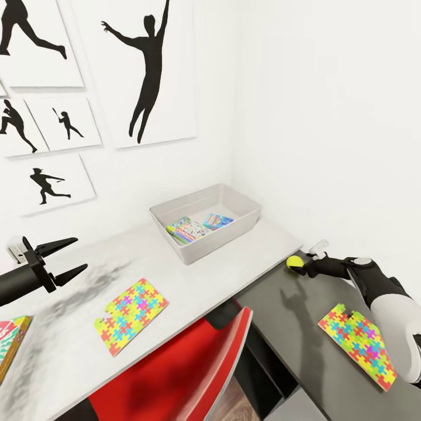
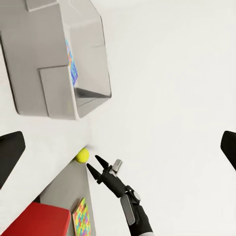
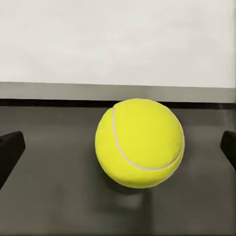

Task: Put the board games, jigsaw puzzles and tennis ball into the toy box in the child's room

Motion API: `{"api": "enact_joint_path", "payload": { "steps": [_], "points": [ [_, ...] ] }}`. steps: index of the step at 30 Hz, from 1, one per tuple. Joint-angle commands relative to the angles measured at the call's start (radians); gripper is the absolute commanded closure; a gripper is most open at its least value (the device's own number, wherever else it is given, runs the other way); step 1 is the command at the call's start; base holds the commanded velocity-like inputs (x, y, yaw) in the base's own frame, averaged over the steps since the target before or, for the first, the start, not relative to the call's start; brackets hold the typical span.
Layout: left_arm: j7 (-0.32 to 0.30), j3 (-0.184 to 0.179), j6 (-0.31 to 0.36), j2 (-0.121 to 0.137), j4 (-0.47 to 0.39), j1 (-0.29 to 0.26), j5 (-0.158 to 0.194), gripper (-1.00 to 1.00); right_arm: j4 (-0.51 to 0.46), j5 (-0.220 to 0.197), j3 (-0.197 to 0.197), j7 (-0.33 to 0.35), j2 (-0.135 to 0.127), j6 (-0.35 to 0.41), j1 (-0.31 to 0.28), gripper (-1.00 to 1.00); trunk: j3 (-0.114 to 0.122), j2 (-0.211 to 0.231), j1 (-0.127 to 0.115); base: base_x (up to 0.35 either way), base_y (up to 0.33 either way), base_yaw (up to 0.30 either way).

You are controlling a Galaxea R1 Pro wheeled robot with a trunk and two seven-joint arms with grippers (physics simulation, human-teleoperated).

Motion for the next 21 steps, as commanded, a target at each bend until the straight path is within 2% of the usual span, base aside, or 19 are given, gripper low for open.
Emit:
{"api": "enact_joint_path", "payload": {
  "steps": [1,14,21],
  "points": [
    [0.01,0.001,0.002,0.0,0.0,-0.001,0.01,-1.0,-0.001,0.007,-0.008,0.007,-0.001,0.003,-0.001,-1.0,-0.001,-0.001,0.0,0.0,0.0,0.0],
    [0.009,0.0,0.002,-0.001,0.0,-0.001,0.01,-1.0,-0.003,0.011,-0.008,-0.023,-0.015,0.002,-0.033,-1.0,-0.001,-0.001,0.0,0.0,0.0,0.0],
    [0.009,0.0,0.003,-0.001,0.0,-0.001,0.01,-1.0,-0.003,0.012,-0.006,-0.027,-0.015,-0.022,-0.05,-1.0,-0.023,-0.05,0.027,0.0,0.0,0.0]
  ]
}}
